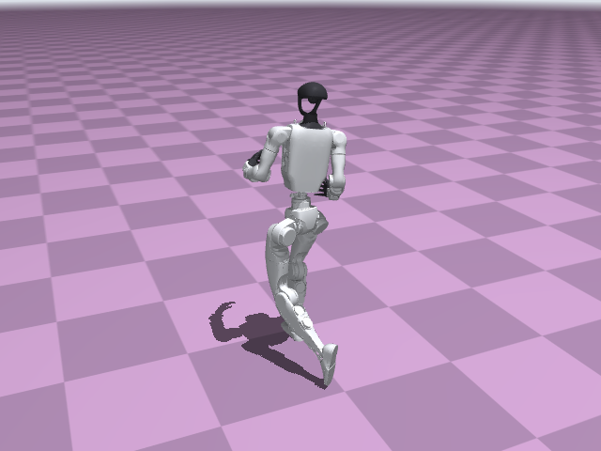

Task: Walk run

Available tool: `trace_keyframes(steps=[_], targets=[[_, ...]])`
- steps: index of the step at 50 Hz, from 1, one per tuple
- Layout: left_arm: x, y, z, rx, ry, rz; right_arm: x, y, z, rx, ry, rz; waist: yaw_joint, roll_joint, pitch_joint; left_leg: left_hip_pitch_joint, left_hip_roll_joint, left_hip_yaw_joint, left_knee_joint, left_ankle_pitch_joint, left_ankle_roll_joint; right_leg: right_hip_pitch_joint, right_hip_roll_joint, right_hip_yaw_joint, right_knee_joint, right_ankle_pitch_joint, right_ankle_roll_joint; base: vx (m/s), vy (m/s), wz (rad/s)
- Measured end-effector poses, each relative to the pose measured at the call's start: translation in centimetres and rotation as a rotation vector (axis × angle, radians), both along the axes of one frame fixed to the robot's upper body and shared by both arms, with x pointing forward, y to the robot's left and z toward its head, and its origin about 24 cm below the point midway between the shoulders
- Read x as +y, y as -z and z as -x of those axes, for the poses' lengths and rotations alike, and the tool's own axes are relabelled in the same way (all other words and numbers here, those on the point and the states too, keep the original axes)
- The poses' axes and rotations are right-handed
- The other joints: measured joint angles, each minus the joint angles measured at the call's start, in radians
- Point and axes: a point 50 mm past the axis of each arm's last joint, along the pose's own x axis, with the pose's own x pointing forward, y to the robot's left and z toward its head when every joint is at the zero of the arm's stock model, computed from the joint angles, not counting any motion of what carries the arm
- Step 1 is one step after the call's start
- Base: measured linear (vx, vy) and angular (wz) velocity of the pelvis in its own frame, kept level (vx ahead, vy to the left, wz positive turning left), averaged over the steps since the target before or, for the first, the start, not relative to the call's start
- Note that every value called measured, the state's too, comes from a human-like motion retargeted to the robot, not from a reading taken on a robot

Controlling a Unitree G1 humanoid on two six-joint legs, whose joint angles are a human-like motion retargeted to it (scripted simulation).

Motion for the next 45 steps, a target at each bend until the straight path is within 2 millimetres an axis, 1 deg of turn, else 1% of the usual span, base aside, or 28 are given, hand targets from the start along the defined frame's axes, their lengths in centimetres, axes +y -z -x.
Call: trace_keyframes(steps=[2,3,5,7,8,10,12,13,15,17,18,20,22,23,25,26,27,28,29,30,33,35,38,40,42,43,44,45], targets=[[-0.1,2.9,1.4,0.104,-0.018,-0.024,1.1,-0.4,-1.9,-0.049,-0.012,-0.077,0.043,-0.096,-0.024,-0.095,-0.068,0.027,0.023,-0.035,0.071,0.067,-0.018,0.087,-0.063,-0.010,0.000,0.75,-0.81,-1.57],[0.4,4.4,2.5,0.168,-0.045,-0.035,2.2,-0.7,-2.6,-0.081,-0.034,-0.123,0.062,-0.126,-0.030,-0.149,-0.067,0.044,0.042,-0.086,0.115,0.097,0.014,0.134,-0.101,0.001,0.000,0.76,-0.82,-2.47],[0.6,7.2,5.4,0.295,-0.098,-0.024,3.2,-1.5,-3.5,-0.156,-0.043,-0.171,0.084,-0.137,-0.012,-0.278,-0.032,0.011,0.063,-0.206,0.221,0.164,0.100,0.192,-0.197,0.061,0.000,0.64,-0.66,-2.65],[0.9,9.1,8.5,0.397,-0.175,0.021,3.8,-2.3,-4.5,-0.205,-0.077,-0.172,0.141,-0.174,-0.008,-0.368,0.029,0.089,-0.039,-0.321,0.318,0.237,0.155,0.297,-0.293,0.138,0.000,0.61,-0.57,-3.19],[1.1,9.8,9.9,0.441,-0.222,0.048,4.2,-2.7,-4.9,-0.224,-0.109,-0.166,0.178,-0.195,-0.009,-0.389,0.058,0.150,-0.130,-0.352,0.342,0.271,0.180,0.359,-0.334,0.179,0.000,0.80,-0.57,-3.73],[1.4,11.0,12.6,0.523,-0.324,0.105,5.1,-3.6,-5.6,-0.251,-0.192,-0.143,0.272,-0.230,0.000,-0.409,0.087,0.220,-0.323,-0.380,0.328,0.335,0.221,0.459,-0.385,0.256,0.000,0.82,-0.46,-4.02],[1.4,11.7,14.5,0.579,-0.420,0.180,5.5,-4.3,-6.2,-0.270,-0.275,-0.095,0.342,-0.230,0.020,-0.413,0.048,0.170,-0.525,-0.410,0.300,0.393,0.271,0.558,-0.401,0.296,0.000,0.85,-0.22,-3.48],[1.3,11.9,15.0,0.594,-0.462,0.223,5.6,-4.7,-6.4,-0.276,-0.314,-0.062,0.370,-0.228,0.031,-0.420,0.023,0.120,-0.599,-0.437,0.294,0.424,0.282,0.585,-0.406,0.313,0.000,1.05,-0.13,-2.85],[1.1,12.0,15.4,0.602,-0.518,0.310,5.4,-5.2,-6.6,-0.278,-0.365,0.016,0.404,-0.235,0.053,-0.456,-0.025,-0.002,-0.698,-0.476,0.277,0.479,0.286,0.647,-0.398,0.332,0.000,1.04,-0.10,-2.12],[0.9,12.0,14.9,0.597,-0.511,0.349,4.9,-5.0,-6.2,-0.249,-0.365,0.085,0.404,-0.228,0.074,-0.484,-0.027,-0.048,-0.744,-0.499,0.186,0.536,0.311,0.687,-0.365,0.346,0.000,1.11,-0.16,-1.03],[0.8,11.9,14.3,0.593,-0.481,0.344,4.6,-4.5,-5.8,-0.226,-0.348,0.109,0.396,-0.216,0.083,-0.482,-0.019,-0.029,-0.752,-0.506,0.171,0.568,0.332,0.679,-0.349,0.364,0.000,1.10,-0.25,-0.34],[0.5,11.6,12.8,0.568,-0.381,0.290,4.0,-3.2,-4.8,-0.156,-0.289,0.127,0.373,-0.188,0.091,-0.472,0.004,-0.042,-0.726,-0.436,0.112,0.622,0.377,0.589,-0.320,0.457,0.005,1.00,-0.31,-0.07],[-0.1,11.0,11.2,0.523,-0.277,0.212,3.7,-1.3,-3.3,-0.061,-0.255,0.108,0.369,-0.187,0.073,-0.463,0.009,-0.041,-0.622,-0.524,0.117,0.612,0.381,0.519,-0.206,0.598,0.142,1.29,-0.22,-0.47],[-0.4,10.7,10.4,0.497,-0.240,0.176,3.6,-0.3,-2.4,-0.008,-0.249,0.092,0.358,-0.191,0.072,-0.464,-0.003,-0.099,-0.548,-0.591,0.107,0.584,0.411,0.514,-0.101,0.654,0.239,1.26,-0.26,-0.71],[-0.1,9.6,8.1,0.417,-0.235,0.132,4.5,1.5,-1.4,0.081,-0.266,0.042,0.325,-0.193,0.100,-0.441,-0.053,-0.219,-0.466,-0.665,0.071,0.485,0.434,0.453,0.154,0.690,0.427,0.99,-0.37,-1.06],[0.1,9.1,7.2,0.386,-0.239,0.129,4.9,2.3,-1.0,0.121,-0.263,0.002,0.319,-0.173,0.097,-0.409,0.017,-0.137,-0.480,-0.676,0.050,0.426,0.413,0.380,0.229,0.655,0.424,0.81,-0.36,-1.33],[0.1,8.6,6.4,0.355,-0.247,0.133,5.4,3.0,-0.5,0.155,-0.260,-0.038,0.316,-0.154,0.091,-0.374,0.081,-0.054,-0.497,-0.688,0.034,0.367,0.395,0.318,0.289,0.607,0.401,0.68,-0.27,-1.52],[0.2,8.1,5.6,0.323,-0.261,0.152,5.8,3.6,0.0,0.181,-0.255,-0.079,0.319,-0.136,0.083,-0.334,0.133,0.033,-0.521,-0.700,0.025,0.311,0.380,0.276,0.317,0.533,0.336,0.69,-0.29,-1.47],[0.1,7.5,4.9,0.293,-0.272,0.179,5.9,4.1,0.6,0.201,-0.241,-0.111,0.313,-0.120,0.079,-0.300,0.156,0.071,-0.553,-0.693,0.020,0.253,0.372,0.252,0.328,0.466,0.308,0.81,-0.37,-1.22],[0.1,7.0,4.3,0.264,-0.283,0.211,5.8,4.5,1.3,0.219,-0.223,-0.139,0.301,-0.105,0.078,-0.269,0.165,0.084,-0.588,-0.676,0.015,0.195,0.367,0.237,0.332,0.402,0.299,0.85,-0.34,-0.11],[-0.6,5.1,2.8,0.184,-0.277,0.302,4.4,4.9,2.7,0.237,-0.125,-0.144,0.182,-0.023,0.091,-0.196,0.191,0.059,-0.697,-0.610,0.007,0.004,0.284,0.128,0.291,0.186,0.334,0.78,-0.30,0.50],[-0.7,3.6,1.9,0.131,-0.263,0.334,3.2,4.5,3.0,0.222,-0.072,-0.102,0.138,0.007,0.101,-0.141,0.194,0.094,-0.745,-0.601,-0.009,-0.087,0.161,0.029,0.226,0.111,0.301,0.65,-0.18,-0.41],[-0.1,1.2,0.6,0.037,-0.210,0.294,1.8,3.4,2.5,0.170,0.003,-0.023,0.064,0.015,0.117,-0.063,0.139,0.137,-0.781,-0.656,-0.003,-0.219,-0.030,-0.089,0.144,0.036,0.236,0.85,-0.37,-0.35],[0.5,-0.2,-0.1,-0.034,-0.176,0.227,1.4,2.6,1.9,0.130,0.051,0.019,0.039,0.004,0.120,-0.005,0.100,0.185,-0.802,-0.682,-0.010,-0.302,-0.094,-0.110,0.092,-0.003,0.199,0.96,-0.51,-0.61],[1.7,-0.1,-0.4,-0.068,-0.214,0.156,1.0,1.8,0.7,0.069,0.115,0.038,0.027,-0.005,0.108,0.034,0.044,0.196,-0.807,-0.660,-0.020,-0.368,-0.133,-0.093,0.058,-0.024,0.161,0.88,-0.43,-0.53],[2.3,0.7,-0.2,-0.051,-0.253,0.125,0.8,1.4,0.2,0.039,0.156,0.035,0.025,0.000,0.093,0.041,0.017,0.188,-0.799,-0.622,-0.020,-0.390,-0.158,-0.095,0.053,-0.022,0.143,0.97,-0.26,-0.25],[2.6,2.1,0.3,-0.009,-0.289,0.104,0.6,1.0,-0.2,0.005,0.197,0.023,0.025,0.016,0.080,0.046,-0.004,0.169,-0.779,-0.560,-0.020,-0.403,-0.187,-0.095,0.084,0.003,0.082,1.03,-0.02,-0.03],[2.7,3.8,0.9,0.046,-0.323,0.086,0.5,0.6,-0.7,-0.029,0.237,0.006,0.024,0.037,0.068,0.050,-0.022,0.145,-0.753,-0.487,-0.020,-0.410,-0.218,-0.093,0.132,0.041,0.000,1.18,0.06,-0.14]])
